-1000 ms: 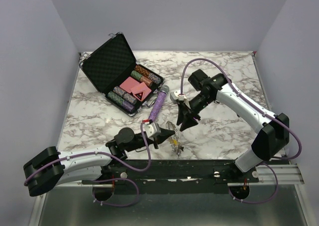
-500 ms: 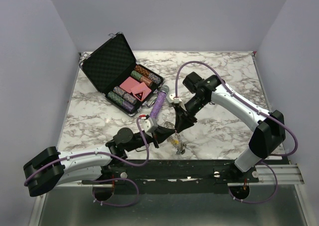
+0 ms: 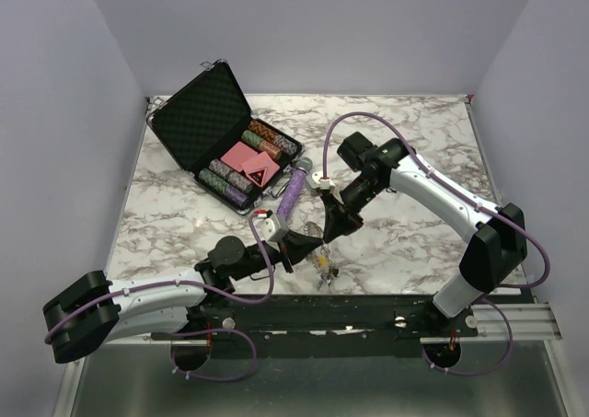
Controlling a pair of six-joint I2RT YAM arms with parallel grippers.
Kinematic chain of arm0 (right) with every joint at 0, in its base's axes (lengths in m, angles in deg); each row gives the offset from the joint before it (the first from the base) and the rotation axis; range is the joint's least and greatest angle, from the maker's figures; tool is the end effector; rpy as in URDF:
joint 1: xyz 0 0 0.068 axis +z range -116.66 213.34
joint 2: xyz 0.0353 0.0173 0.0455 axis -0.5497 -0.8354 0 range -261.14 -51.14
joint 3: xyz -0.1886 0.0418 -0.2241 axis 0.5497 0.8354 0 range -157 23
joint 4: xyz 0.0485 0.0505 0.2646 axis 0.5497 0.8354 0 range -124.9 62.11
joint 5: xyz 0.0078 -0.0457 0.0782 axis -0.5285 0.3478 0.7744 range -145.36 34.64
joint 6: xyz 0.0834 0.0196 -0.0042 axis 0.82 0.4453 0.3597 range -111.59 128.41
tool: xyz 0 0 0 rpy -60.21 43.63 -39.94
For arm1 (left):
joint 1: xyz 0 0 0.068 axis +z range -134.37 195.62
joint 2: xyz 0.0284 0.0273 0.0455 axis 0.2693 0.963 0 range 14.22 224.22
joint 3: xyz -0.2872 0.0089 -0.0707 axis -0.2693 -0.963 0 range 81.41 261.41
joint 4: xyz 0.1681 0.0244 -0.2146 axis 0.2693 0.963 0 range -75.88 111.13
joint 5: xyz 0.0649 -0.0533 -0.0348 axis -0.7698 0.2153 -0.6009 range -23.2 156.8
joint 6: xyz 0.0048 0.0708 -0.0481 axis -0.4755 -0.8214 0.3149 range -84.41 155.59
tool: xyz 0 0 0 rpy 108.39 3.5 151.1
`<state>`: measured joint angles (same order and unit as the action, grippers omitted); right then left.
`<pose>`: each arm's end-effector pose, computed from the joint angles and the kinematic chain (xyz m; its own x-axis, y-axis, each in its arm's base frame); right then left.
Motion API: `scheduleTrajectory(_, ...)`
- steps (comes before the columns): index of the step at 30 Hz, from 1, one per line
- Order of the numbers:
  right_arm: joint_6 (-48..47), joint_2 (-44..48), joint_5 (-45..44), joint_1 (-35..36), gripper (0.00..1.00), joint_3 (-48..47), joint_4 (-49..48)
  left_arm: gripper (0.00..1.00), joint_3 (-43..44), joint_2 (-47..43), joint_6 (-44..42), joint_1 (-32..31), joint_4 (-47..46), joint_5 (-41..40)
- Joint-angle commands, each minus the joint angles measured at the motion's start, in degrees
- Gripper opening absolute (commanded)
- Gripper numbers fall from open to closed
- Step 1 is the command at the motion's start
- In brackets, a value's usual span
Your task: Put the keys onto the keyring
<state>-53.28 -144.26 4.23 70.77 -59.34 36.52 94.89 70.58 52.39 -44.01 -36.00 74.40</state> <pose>0.2109 0.2436 0.3004 -0.0204 -0.5768 -0.8166 -0.8827 -0.3732 0.2857 0.1119 -0.2105 0.2403 -0.2054 -0.2162 -0.9545 0.9006 0.3399 -0.2707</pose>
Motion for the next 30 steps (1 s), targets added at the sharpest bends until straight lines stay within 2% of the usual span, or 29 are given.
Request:
scheduleTrajectory(1, 0.3, 0.0, 1.1, 0.5, 0.01, -1.2, -0.1, 0.00, -0.4, -0.4, 1.6, 0.3, -5.2, -2.3)
scheduleTrajectory(20, 1.4, -0.6, 3.6, 0.5, 0.01, -2.3, -0.3, 0.00, -2.7, 4.7, 5.3, 0.3, -17.5, -2.1)
scheduleTrajectory(30, 1.6, -0.7, 4.0, 0.5, 0.01, -2.3, -0.3, 0.04, -3.1, 5.7, 5.5, 0.3, -18.5, -1.8)
